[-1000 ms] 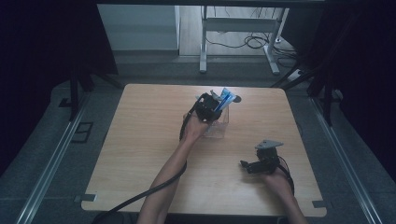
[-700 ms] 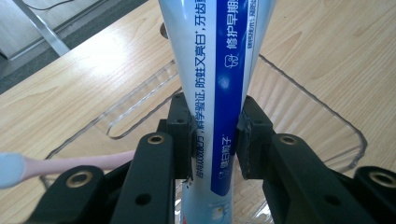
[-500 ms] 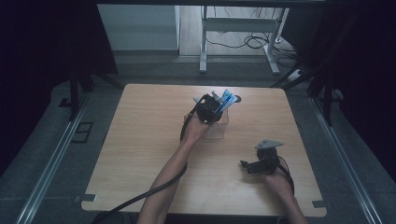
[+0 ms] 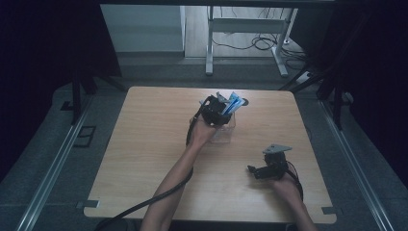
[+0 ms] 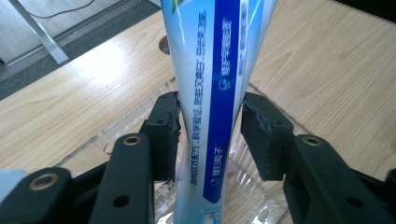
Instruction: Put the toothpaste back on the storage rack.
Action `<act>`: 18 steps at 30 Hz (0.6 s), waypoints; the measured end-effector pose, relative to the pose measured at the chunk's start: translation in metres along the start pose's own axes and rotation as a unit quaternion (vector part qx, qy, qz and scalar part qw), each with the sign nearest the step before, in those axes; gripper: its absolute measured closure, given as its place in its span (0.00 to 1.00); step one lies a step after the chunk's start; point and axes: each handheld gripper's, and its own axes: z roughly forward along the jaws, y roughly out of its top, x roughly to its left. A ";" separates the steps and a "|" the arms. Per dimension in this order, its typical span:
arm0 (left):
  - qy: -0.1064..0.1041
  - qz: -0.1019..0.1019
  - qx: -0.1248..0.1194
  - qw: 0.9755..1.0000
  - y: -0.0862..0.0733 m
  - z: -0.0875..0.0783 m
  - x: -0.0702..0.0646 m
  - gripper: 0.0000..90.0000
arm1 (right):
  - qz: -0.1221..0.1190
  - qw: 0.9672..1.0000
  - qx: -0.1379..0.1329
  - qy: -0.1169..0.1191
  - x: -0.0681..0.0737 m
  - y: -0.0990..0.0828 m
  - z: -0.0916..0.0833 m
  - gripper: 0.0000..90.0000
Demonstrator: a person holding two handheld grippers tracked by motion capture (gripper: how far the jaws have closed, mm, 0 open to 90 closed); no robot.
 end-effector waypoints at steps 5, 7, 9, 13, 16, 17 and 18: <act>-0.014 -0.005 0.002 1.000 0.002 -0.003 -0.001 0.48 | 0.000 1.000 0.000 0.000 0.000 0.000 0.000 0.01; -0.019 -0.009 0.001 1.000 0.003 -0.005 0.000 0.45 | 0.000 1.000 0.000 0.000 0.000 0.000 0.000 0.01; -0.022 -0.011 -0.002 1.000 0.003 -0.008 0.000 0.42 | 0.000 1.000 0.000 0.000 0.000 0.000 0.000 0.01; -0.024 -0.016 -0.004 1.000 0.002 -0.011 0.000 0.32 | 0.000 1.000 0.000 0.000 0.000 0.000 0.000 0.01; -0.031 -0.023 -0.002 0.999 0.001 -0.013 0.001 0.26 | 0.000 1.000 0.000 0.000 0.000 0.000 0.000 0.01; -0.032 -0.024 -0.003 0.999 0.000 -0.014 0.000 0.25 | 0.000 1.000 0.000 0.000 0.000 0.000 0.000 0.01; -0.033 -0.024 -0.005 0.999 0.000 -0.015 0.000 0.24 | -0.001 1.000 0.000 0.000 0.000 0.000 0.000 0.01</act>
